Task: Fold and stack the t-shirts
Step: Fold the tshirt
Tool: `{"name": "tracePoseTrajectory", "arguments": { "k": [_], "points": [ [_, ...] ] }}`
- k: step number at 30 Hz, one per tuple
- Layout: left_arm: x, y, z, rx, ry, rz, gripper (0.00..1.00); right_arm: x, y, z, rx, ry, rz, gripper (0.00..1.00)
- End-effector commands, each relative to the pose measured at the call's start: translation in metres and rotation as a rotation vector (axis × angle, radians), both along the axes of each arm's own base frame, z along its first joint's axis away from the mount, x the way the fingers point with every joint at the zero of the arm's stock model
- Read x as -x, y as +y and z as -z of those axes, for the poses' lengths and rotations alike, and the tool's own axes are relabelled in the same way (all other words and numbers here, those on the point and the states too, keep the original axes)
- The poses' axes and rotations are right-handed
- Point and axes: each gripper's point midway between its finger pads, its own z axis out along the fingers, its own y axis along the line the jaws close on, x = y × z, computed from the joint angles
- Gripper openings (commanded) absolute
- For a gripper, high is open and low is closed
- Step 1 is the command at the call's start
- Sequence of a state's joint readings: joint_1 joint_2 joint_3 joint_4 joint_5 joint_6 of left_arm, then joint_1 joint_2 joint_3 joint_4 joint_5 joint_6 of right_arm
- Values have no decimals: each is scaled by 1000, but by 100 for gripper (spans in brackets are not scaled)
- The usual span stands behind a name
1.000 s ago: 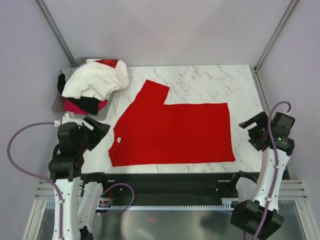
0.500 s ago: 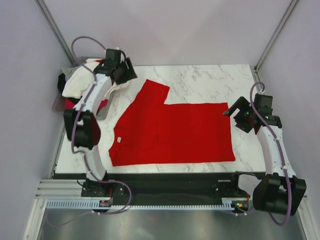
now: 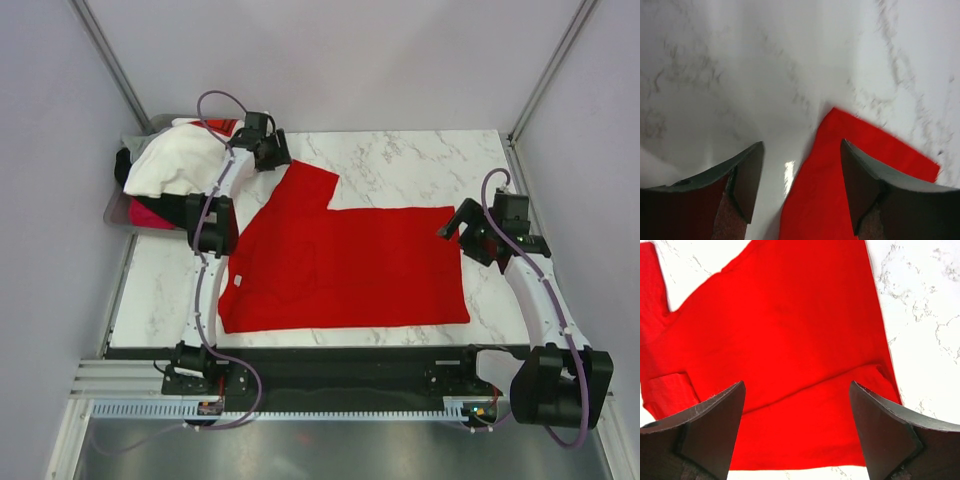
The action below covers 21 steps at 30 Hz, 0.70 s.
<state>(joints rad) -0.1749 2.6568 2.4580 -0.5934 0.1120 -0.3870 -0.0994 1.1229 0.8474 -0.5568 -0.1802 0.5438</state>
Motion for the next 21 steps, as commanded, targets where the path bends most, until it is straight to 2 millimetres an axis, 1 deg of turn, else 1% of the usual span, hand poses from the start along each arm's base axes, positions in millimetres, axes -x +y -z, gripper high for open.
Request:
{"name": "tracePoseTrajectory", "arguments": {
  "k": [1,2,3,7,11,13,14,15,16,17,18,19,20,21],
  "points": [
    [-17,-17,-17,63,-85,34,71,-6,-1,3,34,-30,-17,92],
    [-18,-19,-14,69,-86,34,71,-5,-1,4,36,-28,-16,92],
    [-16,-20,-6,73,-74,37,71,-4,-2,5,41,-31,-14,92],
    [-14,-27,5,92,-57,41,71,-3,-3,11,47,-16,-11,92],
    [-11,-35,8,135,-41,44,68,-5,-6,19,60,5,-2,92],
    [-10,-41,9,165,-37,55,66,-11,-8,19,66,-1,1,92],
    [-10,-44,12,177,-32,59,66,-13,-9,28,70,28,3,92],
    [-9,-45,12,186,-31,64,65,-16,-9,30,75,38,2,92],
    [-8,-47,12,198,-25,65,63,-22,-11,29,82,38,4,92],
    [-8,-47,13,203,-21,62,61,-25,-14,33,103,51,16,92],
    [-8,-47,15,206,-17,62,59,-29,-14,41,113,77,10,92],
    [-8,-47,14,218,-16,59,53,-36,-15,38,126,70,13,92],
    [-8,-47,16,225,-11,60,50,-40,-17,47,136,101,16,92],
    [-8,-47,18,233,-5,56,46,-44,-17,49,153,110,18,92]
  ]
}}
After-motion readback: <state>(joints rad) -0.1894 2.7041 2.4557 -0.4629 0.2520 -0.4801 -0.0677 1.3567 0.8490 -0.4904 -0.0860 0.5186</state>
